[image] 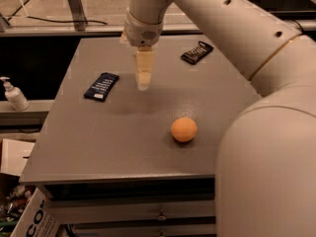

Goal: Pick rxbar blueberry

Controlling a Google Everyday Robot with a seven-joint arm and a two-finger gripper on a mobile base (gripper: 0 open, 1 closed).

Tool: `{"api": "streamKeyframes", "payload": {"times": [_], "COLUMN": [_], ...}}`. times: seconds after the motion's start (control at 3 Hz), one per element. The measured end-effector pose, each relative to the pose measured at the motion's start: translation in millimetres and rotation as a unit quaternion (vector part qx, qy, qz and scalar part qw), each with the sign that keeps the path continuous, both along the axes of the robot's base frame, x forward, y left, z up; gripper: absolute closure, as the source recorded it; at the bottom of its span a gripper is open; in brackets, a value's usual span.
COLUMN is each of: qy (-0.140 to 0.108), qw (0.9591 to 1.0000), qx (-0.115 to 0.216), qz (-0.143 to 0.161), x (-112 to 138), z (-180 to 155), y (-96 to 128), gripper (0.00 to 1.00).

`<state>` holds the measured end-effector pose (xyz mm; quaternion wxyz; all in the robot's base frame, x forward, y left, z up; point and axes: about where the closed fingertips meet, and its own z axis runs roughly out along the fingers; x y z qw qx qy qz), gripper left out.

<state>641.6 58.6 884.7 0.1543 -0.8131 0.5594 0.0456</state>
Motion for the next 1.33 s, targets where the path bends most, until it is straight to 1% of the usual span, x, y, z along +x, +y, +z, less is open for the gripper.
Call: {"api": "streamKeyframes", "payload": {"times": [0.33, 0.67, 1.0, 1.33], "qy": [0.013, 0.03, 0.043, 0.056], "qw": [0.9997, 0.9987, 0.9972, 0.9958], "qx": [0.005, 0.013, 0.025, 0.032], "qz": [0.021, 0.038, 0.056, 0.065], "x": [20, 32, 31, 30], "z": [-19, -37, -48, -59], "y": [28, 57, 81, 94], "gripper": [0.0, 0.0, 0.0, 0.0]}}
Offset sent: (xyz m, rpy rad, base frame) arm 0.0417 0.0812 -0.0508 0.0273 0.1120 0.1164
